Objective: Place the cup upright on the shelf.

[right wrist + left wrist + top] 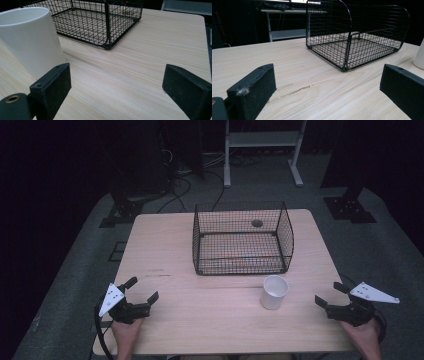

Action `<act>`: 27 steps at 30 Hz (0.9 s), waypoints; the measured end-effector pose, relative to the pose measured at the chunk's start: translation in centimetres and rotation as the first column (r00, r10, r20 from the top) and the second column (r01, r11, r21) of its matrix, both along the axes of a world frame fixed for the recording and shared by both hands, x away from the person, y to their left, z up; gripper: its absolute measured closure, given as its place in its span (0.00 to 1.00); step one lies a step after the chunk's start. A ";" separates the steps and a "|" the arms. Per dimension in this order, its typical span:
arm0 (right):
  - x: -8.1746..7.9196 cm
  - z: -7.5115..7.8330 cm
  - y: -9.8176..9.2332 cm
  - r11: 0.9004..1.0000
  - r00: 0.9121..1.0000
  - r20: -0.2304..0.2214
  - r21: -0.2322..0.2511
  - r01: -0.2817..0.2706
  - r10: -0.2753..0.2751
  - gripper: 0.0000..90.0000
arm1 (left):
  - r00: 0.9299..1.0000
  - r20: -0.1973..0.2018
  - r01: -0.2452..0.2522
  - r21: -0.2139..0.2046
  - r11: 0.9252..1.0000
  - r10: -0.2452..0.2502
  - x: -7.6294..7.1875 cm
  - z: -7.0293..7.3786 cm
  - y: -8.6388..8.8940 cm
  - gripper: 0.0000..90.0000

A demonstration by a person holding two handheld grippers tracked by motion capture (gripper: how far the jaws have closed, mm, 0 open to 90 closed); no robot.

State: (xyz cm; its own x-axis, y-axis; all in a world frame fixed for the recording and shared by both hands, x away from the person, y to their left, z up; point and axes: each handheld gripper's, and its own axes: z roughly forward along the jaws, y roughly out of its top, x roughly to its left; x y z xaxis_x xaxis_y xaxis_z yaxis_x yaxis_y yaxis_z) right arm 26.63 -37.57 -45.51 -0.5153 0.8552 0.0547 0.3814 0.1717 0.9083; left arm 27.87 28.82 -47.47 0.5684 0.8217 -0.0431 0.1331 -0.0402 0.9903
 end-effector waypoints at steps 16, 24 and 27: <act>0.5 0.3 2.5 0.996 0.996 -0.008 -0.023 -0.084 0.083 0.05 | 1.000 0.002 0.010 -0.003 1.000 -0.010 0.0 0.0 0.0 0.00; 0.7 0.5 3.9 0.991 0.992 -0.008 -0.042 -0.125 0.125 0.04 | 1.000 0.001 0.011 -0.003 1.000 -0.011 0.0 0.0 0.0 0.00; 0.7 0.5 4.1 0.990 0.991 -0.015 -0.046 -0.137 0.136 0.03 | 1.000 0.000 0.010 -0.003 1.000 -0.010 0.0 0.0 0.0 0.00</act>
